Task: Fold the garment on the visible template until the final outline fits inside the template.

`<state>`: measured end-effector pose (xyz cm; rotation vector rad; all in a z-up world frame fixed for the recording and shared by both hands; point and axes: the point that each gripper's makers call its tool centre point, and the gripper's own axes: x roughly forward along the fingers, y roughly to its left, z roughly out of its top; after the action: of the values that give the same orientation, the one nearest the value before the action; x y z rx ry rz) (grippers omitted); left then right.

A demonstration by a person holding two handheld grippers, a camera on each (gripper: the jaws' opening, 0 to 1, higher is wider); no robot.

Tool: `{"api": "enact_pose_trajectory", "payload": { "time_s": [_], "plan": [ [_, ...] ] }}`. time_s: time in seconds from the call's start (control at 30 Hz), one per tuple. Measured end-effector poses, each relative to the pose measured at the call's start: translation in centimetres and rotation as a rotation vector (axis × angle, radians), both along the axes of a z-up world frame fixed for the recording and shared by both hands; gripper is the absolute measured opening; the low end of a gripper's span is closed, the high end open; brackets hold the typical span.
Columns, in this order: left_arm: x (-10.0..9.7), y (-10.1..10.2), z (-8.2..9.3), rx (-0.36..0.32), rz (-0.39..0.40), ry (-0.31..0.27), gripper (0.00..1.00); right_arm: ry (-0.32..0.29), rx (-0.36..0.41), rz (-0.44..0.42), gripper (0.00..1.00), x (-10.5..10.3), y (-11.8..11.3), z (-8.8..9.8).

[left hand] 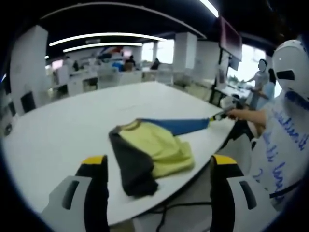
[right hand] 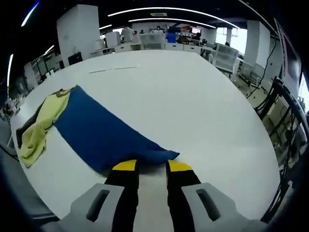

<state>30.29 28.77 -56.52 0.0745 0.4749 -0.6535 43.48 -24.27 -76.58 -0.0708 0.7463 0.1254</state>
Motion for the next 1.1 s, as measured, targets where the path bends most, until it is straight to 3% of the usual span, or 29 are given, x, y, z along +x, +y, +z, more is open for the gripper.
{"api": "enact_pose_trajectory", "payload": {
  "time_s": [0.33,0.47,0.67,0.83,1.1],
  "plan": [
    [-0.2,0.4,0.0,-0.002,0.026,0.002,0.83,0.030,0.006,0.028,0.19,1.5,0.8,-0.7],
    [-0.3,0.6,-0.2,-0.001,0.031,0.006,0.83,0.038,0.024,0.037,0.15,1.1,1.5,-0.8],
    [-0.2,0.3,-0.2,-0.006,0.020,0.011,0.82,0.067,0.056,0.047,0.02,0.4,2.3,-1.1],
    [-0.1,0.4,-0.2,-0.008,0.021,0.011,0.82,0.079,0.091,0.039,0.02,0.1,2.1,-1.1],
    [-0.1,0.3,-0.2,-0.011,0.010,0.006,0.82,0.069,0.081,0.022,0.01,-0.7,1.4,0.0]
  ]
}}
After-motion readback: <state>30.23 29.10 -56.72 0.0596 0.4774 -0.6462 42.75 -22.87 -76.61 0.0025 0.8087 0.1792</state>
